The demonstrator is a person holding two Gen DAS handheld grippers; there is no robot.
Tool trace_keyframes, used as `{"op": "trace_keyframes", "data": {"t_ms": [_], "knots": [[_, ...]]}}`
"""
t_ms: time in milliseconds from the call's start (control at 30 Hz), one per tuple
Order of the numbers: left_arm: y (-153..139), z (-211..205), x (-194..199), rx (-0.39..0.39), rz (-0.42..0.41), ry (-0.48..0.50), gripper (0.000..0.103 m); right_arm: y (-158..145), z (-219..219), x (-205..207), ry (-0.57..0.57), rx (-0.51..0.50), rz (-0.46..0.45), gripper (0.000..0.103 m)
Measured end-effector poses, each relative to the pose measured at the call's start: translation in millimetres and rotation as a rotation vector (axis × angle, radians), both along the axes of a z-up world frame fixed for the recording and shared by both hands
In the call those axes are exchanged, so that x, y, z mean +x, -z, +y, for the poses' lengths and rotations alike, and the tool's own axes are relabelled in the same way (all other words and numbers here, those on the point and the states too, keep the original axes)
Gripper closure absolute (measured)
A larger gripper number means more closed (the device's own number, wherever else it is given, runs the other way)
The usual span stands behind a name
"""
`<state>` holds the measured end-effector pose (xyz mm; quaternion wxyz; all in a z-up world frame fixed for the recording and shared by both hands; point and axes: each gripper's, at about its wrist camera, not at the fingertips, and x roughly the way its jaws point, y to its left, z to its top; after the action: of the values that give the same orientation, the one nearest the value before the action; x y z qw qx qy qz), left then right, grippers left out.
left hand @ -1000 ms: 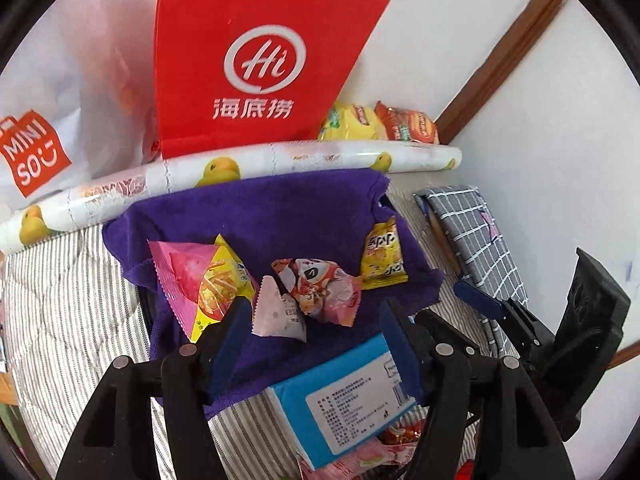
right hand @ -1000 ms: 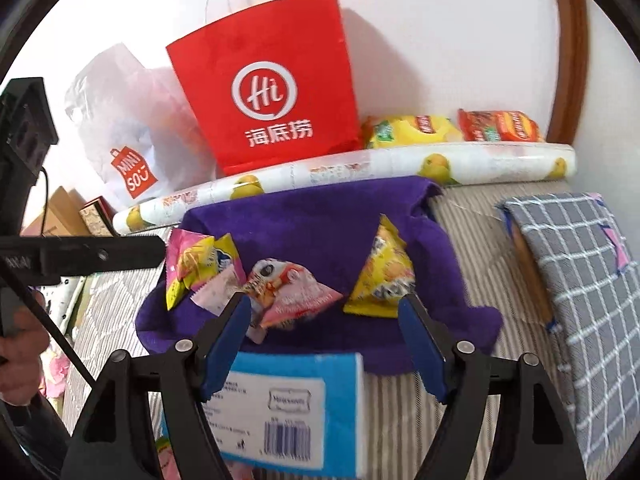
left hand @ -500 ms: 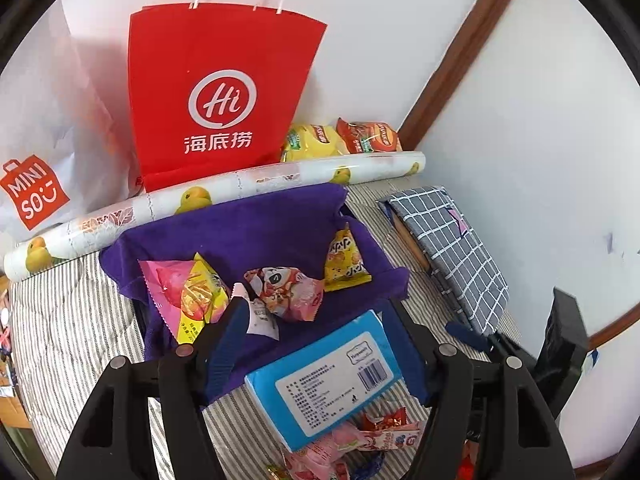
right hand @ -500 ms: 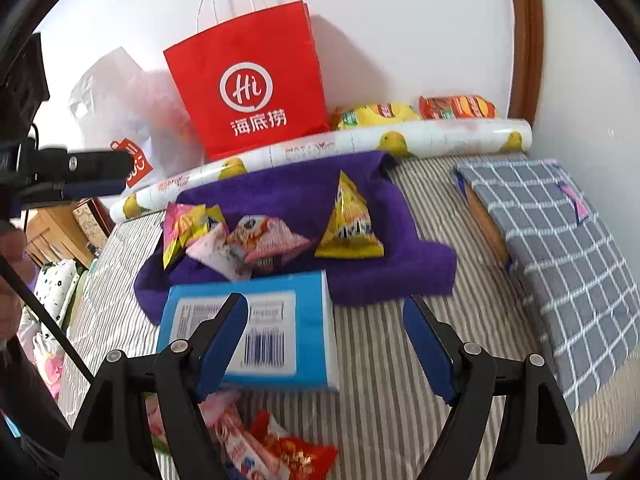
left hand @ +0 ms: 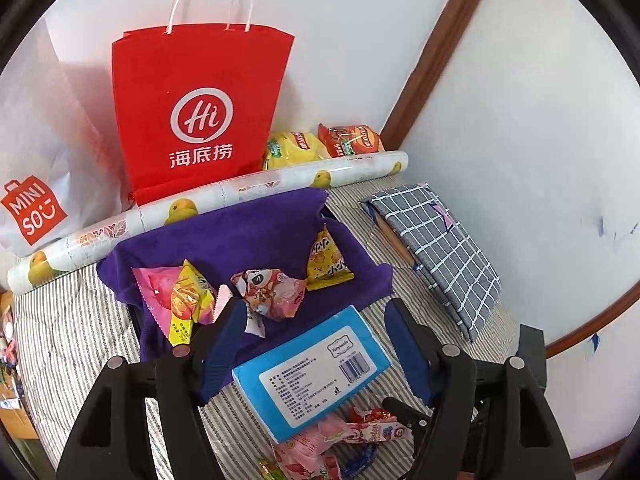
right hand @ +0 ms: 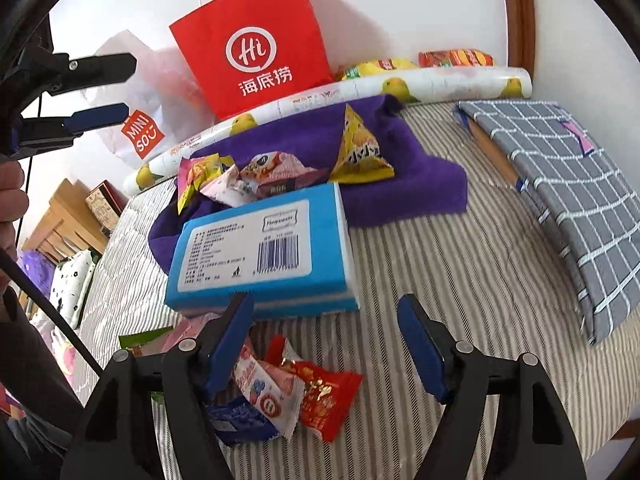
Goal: Organize snacks
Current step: 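Move the right gripper toward the small candy packets on the bed, then grasp the pink stick-shaped candy packet with the right gripper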
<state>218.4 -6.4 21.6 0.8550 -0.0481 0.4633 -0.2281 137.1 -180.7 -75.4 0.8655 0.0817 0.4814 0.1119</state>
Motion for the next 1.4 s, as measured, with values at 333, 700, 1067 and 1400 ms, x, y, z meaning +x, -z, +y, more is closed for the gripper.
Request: {"op": "trace_keyframes", "data": {"t_ms": [333,700,1067,1400], "knots": [[-6.4,0.2,-5.9,-0.009,-0.014,0.002,0.033,13.5,13.6,-5.8,-0.024,-0.046,0.025,0.040],[-7.5,1.2,-6.4,-0.017,-0.008,0.005,0.033,30.2,23.2,-3.2,-0.033,-0.086,0.071,0.066],[-7.7,2.1,-5.6,-0.016,-0.006,0.006,0.033,39.5,24.2,-2.8,-0.039,-0.088,0.100,0.082],[2.6,-6.6,0.3,0.010,0.012,0.016,0.033,48.6,26.1,1.7,-0.037,-0.090,0.109,0.081]]}}
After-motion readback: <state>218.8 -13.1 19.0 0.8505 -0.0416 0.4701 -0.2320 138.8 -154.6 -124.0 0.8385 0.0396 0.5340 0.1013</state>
